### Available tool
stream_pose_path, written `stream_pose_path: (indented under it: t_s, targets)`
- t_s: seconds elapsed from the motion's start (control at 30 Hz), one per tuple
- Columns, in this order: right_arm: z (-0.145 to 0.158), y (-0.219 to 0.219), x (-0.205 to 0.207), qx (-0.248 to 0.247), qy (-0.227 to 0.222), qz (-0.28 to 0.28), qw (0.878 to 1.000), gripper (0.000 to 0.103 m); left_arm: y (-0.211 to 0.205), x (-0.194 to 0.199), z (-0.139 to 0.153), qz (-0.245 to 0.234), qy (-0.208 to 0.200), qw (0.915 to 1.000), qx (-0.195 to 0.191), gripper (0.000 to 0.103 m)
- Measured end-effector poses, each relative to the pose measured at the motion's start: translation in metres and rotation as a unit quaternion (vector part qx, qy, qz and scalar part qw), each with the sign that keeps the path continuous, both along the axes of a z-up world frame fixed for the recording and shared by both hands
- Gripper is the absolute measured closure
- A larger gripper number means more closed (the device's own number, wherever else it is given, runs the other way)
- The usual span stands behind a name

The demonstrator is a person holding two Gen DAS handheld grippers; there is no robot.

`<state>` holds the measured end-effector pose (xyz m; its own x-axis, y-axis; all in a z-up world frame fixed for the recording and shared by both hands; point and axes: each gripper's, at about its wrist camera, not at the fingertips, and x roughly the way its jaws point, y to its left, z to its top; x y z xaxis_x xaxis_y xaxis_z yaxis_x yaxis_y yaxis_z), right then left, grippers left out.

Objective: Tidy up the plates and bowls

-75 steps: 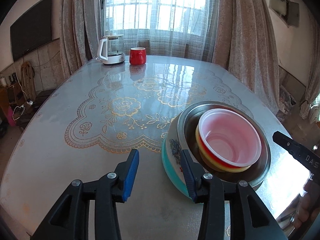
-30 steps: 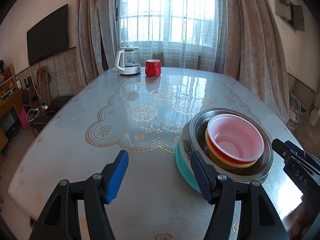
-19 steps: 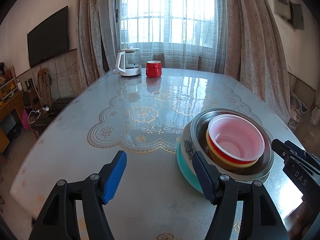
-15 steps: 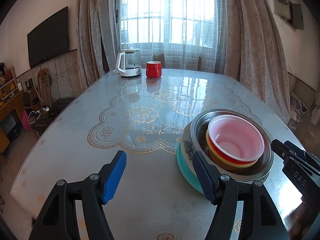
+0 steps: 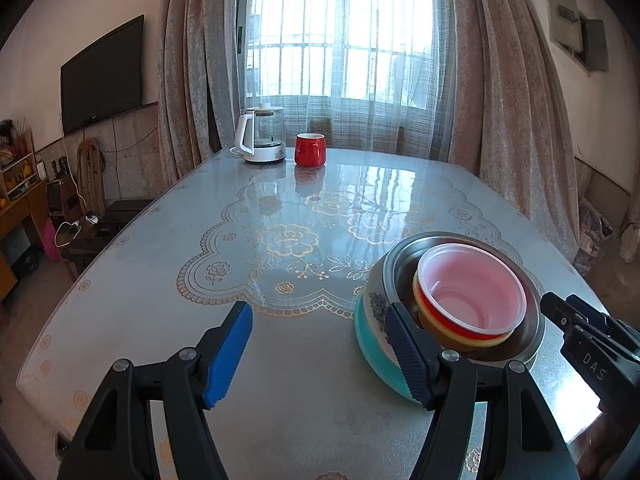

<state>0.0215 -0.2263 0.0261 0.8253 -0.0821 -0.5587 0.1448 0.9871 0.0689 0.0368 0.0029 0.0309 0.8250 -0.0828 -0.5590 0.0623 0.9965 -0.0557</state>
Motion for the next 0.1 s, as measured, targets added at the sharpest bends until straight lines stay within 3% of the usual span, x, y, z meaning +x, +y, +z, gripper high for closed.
stream_pose_path:
  t_s: [0.1]
  targets:
    - [0.0028,-0.0033,-0.0011,-0.003,-0.007,-0.003,1.000,0.064,0.0038,0.0030,-0.0013,0.000,0.007,1.0000,-0.003,0.030]
